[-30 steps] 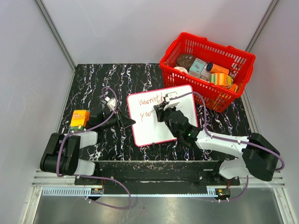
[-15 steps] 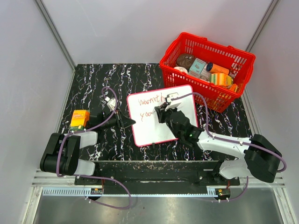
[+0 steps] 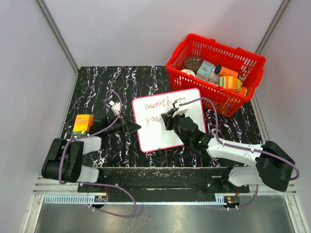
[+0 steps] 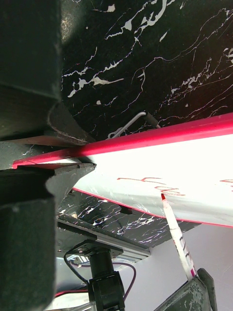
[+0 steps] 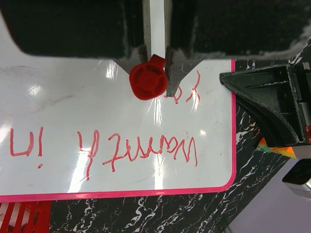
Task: Write a sentence on the whiteboard
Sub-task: Write on the whiteboard with the whiteboard.
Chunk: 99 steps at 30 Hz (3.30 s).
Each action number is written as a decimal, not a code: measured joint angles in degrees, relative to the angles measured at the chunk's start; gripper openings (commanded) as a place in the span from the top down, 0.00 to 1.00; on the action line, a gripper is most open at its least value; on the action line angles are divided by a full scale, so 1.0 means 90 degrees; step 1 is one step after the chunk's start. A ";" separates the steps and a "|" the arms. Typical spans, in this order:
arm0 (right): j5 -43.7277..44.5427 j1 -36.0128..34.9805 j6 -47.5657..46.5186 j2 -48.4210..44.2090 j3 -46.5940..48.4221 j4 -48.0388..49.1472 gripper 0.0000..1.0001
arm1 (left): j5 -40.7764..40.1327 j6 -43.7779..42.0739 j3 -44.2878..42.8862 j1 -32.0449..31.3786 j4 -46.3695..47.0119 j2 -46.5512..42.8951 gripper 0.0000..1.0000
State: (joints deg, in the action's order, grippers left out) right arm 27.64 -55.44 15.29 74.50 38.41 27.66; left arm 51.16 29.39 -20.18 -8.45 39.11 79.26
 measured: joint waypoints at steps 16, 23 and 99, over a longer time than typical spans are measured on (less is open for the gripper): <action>0.0046 0.0124 -0.0233 -0.0556 -0.0362 0.0199 1.00 | 0.0005 -0.0005 -0.0005 -0.0012 0.0002 0.0000 1.00; 0.0041 0.0138 -0.0413 -0.0177 -0.0066 0.0340 1.00 | 0.0007 -0.0027 -0.0005 -0.0012 0.0002 0.0000 1.00; -0.0019 0.0180 -0.0318 0.0078 0.0136 0.0228 1.00 | -0.0007 -0.0049 -0.0005 -0.0012 -0.0007 0.0000 1.00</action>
State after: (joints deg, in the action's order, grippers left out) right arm 27.46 -53.82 12.43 75.20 39.64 29.71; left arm 51.09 28.95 -20.23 -8.56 39.05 79.26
